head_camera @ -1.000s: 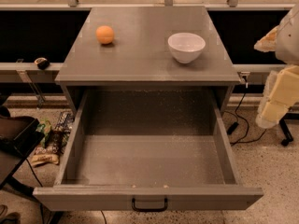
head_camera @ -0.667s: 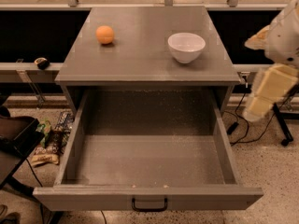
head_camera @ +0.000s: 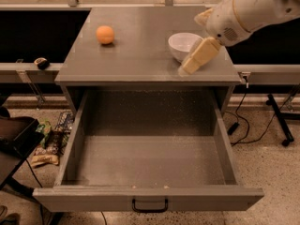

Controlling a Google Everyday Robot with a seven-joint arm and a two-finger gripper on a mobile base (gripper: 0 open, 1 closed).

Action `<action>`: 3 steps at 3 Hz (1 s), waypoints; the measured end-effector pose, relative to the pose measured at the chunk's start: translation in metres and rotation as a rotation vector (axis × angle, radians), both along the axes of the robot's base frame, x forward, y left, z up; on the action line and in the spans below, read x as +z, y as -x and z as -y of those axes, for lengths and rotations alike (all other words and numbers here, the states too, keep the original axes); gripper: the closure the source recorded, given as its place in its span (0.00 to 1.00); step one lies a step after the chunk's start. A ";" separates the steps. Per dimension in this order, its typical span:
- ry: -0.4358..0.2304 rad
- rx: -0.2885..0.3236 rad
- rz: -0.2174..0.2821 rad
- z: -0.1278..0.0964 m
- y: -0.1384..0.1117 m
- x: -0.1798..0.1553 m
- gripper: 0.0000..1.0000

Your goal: Place orange into top drawer

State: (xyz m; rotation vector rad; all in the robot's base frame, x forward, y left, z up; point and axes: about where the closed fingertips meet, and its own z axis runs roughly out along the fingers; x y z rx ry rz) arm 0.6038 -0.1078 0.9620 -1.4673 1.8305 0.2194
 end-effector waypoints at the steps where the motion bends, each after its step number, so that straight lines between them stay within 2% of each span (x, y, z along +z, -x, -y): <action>1: -0.056 -0.022 0.034 -0.046 -0.037 0.002 0.00; 2: -0.056 -0.022 0.034 -0.047 -0.037 0.002 0.00; 3: -0.104 -0.034 0.031 -0.076 -0.099 -0.020 0.00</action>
Offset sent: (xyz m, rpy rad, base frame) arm 0.0309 0.0366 0.0009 0.0448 -0.0293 -0.0152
